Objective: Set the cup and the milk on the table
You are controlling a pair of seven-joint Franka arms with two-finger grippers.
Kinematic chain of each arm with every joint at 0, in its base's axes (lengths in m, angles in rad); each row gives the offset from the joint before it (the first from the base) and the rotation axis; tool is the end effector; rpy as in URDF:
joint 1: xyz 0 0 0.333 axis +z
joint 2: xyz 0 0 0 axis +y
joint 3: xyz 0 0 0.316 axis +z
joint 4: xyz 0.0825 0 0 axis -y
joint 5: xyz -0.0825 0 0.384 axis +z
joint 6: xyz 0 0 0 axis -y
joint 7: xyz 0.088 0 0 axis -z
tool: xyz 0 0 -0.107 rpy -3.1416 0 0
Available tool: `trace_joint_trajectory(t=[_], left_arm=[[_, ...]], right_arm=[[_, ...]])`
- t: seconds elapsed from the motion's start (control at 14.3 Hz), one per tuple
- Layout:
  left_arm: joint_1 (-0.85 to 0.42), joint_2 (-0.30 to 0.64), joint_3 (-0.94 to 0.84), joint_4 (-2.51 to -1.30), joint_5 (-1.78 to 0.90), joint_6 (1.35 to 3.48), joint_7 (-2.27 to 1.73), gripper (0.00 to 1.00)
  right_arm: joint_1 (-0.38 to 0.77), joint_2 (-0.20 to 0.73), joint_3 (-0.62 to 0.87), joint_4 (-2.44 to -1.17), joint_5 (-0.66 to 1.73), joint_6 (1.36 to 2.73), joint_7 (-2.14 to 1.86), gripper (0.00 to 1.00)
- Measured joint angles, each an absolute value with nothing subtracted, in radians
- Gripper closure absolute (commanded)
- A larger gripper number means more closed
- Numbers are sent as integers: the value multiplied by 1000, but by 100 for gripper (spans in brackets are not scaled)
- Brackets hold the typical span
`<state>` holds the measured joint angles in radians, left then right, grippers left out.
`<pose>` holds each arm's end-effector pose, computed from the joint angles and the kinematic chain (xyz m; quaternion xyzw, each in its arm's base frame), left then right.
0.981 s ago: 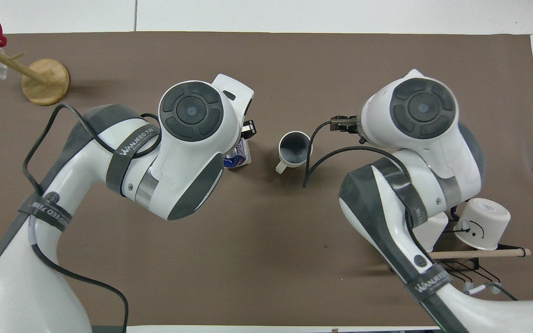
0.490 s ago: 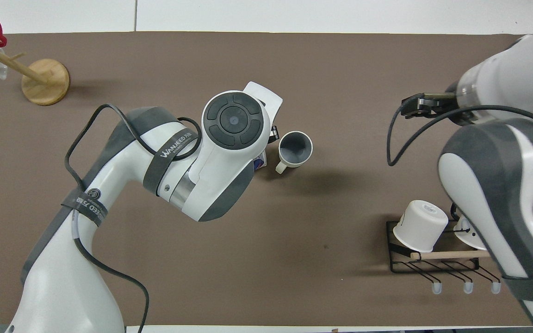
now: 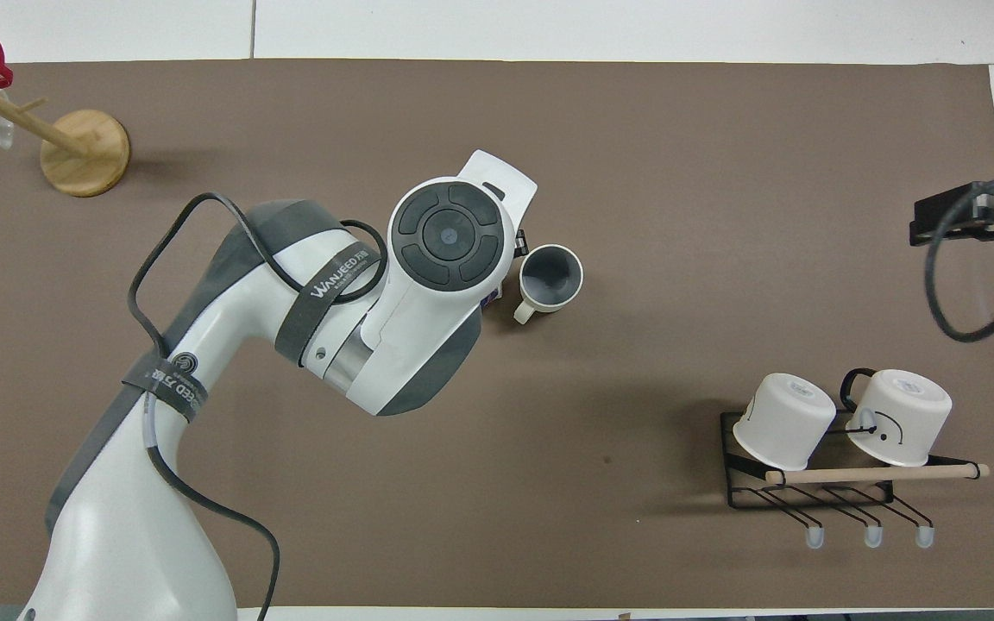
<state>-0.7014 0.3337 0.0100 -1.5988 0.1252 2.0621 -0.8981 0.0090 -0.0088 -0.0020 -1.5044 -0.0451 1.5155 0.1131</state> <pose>0.5207 -0.4234 0.4515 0.9932 0.0766 0.0871 0.0051 0.5466 -0.0012 0.6557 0.9982 -0.0545 0.0113 0.0219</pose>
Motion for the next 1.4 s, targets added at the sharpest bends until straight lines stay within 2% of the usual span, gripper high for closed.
trace_joint_trajectory(t=[0.14,0.42,0.77,1.05,1.4], left_arm=[[-701,335,10,-1599,125,2068,-898,0],[-700,328,13,-1594,125,2066,-898,0],[-656,253,23,-1585,125,2003,-895,0],[-536,208,26,-1592,73,1976,-742,0],[-315,142,32,-1625,36,1886,-390,0]], right_arm=[[-9,1,-3,-1464,-45,1468,103,0],[-7,13,-1,-1497,-45,1465,103,0],[-6,13,3,-1506,-45,1468,103,0],[-6,12,4,-1507,-44,1467,103,0],[-6,12,4,-1508,-44,1467,103,0]])
